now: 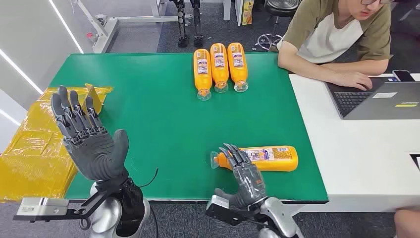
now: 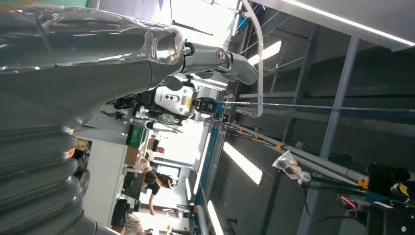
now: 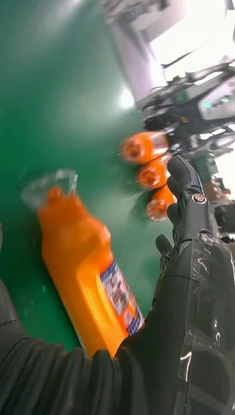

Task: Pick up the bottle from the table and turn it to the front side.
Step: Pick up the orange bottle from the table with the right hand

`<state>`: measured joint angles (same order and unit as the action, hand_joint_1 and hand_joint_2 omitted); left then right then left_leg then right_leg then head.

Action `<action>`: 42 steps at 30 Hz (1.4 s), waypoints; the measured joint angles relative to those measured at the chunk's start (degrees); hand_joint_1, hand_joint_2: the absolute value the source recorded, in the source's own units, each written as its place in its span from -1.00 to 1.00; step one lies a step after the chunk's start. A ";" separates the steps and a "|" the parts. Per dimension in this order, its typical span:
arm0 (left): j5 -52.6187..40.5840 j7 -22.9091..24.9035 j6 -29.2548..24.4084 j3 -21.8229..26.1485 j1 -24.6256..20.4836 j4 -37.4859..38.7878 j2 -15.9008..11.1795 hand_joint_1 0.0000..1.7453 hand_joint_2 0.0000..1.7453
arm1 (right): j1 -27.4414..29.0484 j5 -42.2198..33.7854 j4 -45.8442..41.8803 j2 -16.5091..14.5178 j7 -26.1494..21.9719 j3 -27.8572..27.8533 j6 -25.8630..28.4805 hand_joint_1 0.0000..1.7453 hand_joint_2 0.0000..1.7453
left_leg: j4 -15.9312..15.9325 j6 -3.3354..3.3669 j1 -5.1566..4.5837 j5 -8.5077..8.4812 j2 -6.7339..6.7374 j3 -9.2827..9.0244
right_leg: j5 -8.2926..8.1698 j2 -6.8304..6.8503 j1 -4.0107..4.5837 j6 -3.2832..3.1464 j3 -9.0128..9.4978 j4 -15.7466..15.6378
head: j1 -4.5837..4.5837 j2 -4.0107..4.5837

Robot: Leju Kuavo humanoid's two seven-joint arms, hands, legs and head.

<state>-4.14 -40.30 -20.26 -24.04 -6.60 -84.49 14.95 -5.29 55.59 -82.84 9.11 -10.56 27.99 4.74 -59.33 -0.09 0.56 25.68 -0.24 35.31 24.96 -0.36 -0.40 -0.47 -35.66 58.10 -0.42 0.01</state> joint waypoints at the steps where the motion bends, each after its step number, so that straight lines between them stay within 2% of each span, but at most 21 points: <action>1: 0.05 0.00 0.11 0.00 0.00 0.00 0.00 -1.00 1.00 | -0.62 -0.87 0.01 1.30 -0.23 -0.21 -1.46 -1.00 1.00 | -0.02 0.01 0.00 0.00 0.00 0.01 | -0.01 0.00 -0.01 0.01 0.00 0.00 | 0.00 0.00; 2: 0.08 0.00 0.20 0.00 0.00 -0.02 0.00 -1.00 1.00 | -1.27 -1.77 0.01 2.60 -0.38 -0.43 -2.99 -1.00 1.00 | -0.03 0.02 -0.01 0.00 0.00 0.01 | -0.02 0.00 -0.01 0.03 0.00 0.00 | 0.00 -0.01; 7: 0.25 0.00 0.77 0.00 0.08 -0.49 -0.01 -1.00 1.00 | -8.66 -12.16 -1.60 16.45 0.06 -1.79 -19.10 -1.00 1.00 | -0.10 0.11 -0.07 -0.01 0.00 0.07 | -0.07 0.00 -0.11 0.10 0.01 0.01 | 0.01 -0.01; 10: 0.46 0.00 1.05 0.00 0.22 -1.09 -0.03 -1.00 1.00 | -14.56 -18.14 -3.04 23.27 1.90 -1.65 -27.89 -1.00 1.00 | -0.09 0.13 -0.09 -0.03 0.00 0.07 | -0.08 0.00 -0.15 0.11 0.00 0.02 | 0.02 -0.01; 14: 0.73 0.00 1.15 0.03 0.41 -1.86 -0.07 -1.00 1.00 | -22.98 -25.03 -3.77 29.22 5.12 0.06 -36.55 -1.00 1.00 | -0.08 0.14 -0.10 -0.05 0.00 0.07 | -0.09 0.01 -0.15 0.10 -0.03 0.06 | 0.03 -0.01; 18: 1.00 0.00 1.05 0.06 0.58 -2.74 -0.12 -1.00 1.00 | -32.22 -33.60 -3.68 33.31 8.82 4.61 -42.66 -1.00 1.00 | -0.07 0.11 -0.06 -0.07 -0.02 0.08 | -0.08 0.01 -0.13 0.07 -0.07 0.10 | 0.04 -0.01; 21: 1.05 0.00 0.79 0.08 0.78 -3.34 -0.19 -1.00 1.00 | -36.36 -37.81 -3.20 35.03 10.51 8.72 -44.87 -1.00 1.00 | -0.06 0.10 -0.04 -0.07 -0.07 0.09 | -0.06 0.03 -0.10 0.07 -0.07 0.10 | 0.04 -0.01; 23: 1.05 0.00 0.42 0.09 0.93 -3.63 -0.22 -1.00 1.00 | -37.69 -39.04 -2.56 35.78 10.87 11.16 -44.37 -1.00 1.00 | -0.06 0.10 -0.04 -0.06 -0.10 0.09 | -0.05 0.05 -0.07 0.07 -0.07 0.09 | 0.04 -0.01; 26: 0.89 0.00 -0.18 0.09 1.05 -3.88 -0.24 -1.00 1.00 | -38.38 -39.01 -0.94 36.55 10.33 15.01 -41.02 -1.00 1.00 | -0.05 0.11 -0.03 -0.06 -0.10 0.11 | -0.04 0.05 -0.04 0.07 -0.07 0.08 | 0.04 -0.01; 31: 0.78 0.00 -0.86 0.09 1.11 -3.94 -0.24 -1.00 1.00 | -38.25 -34.64 3.64 36.55 8.20 21.04 -33.42 -1.00 1.00 | -0.06 0.11 -0.03 -0.05 -0.13 0.14 | -0.04 0.10 -0.04 0.08 -0.07 0.07 | 0.04 -0.01; 35: 0.82 0.00 -1.11 0.09 1.13 -3.93 -0.24 -1.00 1.00 | -37.81 -32.40 9.43 35.15 6.03 24.72 -29.26 -1.00 1.00 | -0.06 0.11 -0.03 -0.06 -0.14 0.15 | -0.04 0.13 -0.04 0.08 -0.06 0.07 | 0.04 -0.01; 42: 0.93 0.00 -1.56 0.09 1.22 -3.92 -0.28 -1.00 1.00 | -37.03 -30.12 19.98 30.42 2.71 28.65 -24.63 -1.00 1.00 | -0.05 0.10 0.04 -0.06 -0.16 0.15 | -0.04 0.12 0.02 0.07 -0.06 0.08 | 0.04 -0.01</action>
<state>-3.21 -40.30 -21.82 -23.96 -5.39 -88.41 14.67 -42.33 25.46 -62.85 39.54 -7.85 56.63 -19.90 -59.38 0.01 0.59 25.62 -0.40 35.46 24.92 -0.24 -0.38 -0.40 -35.72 58.18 -0.38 0.00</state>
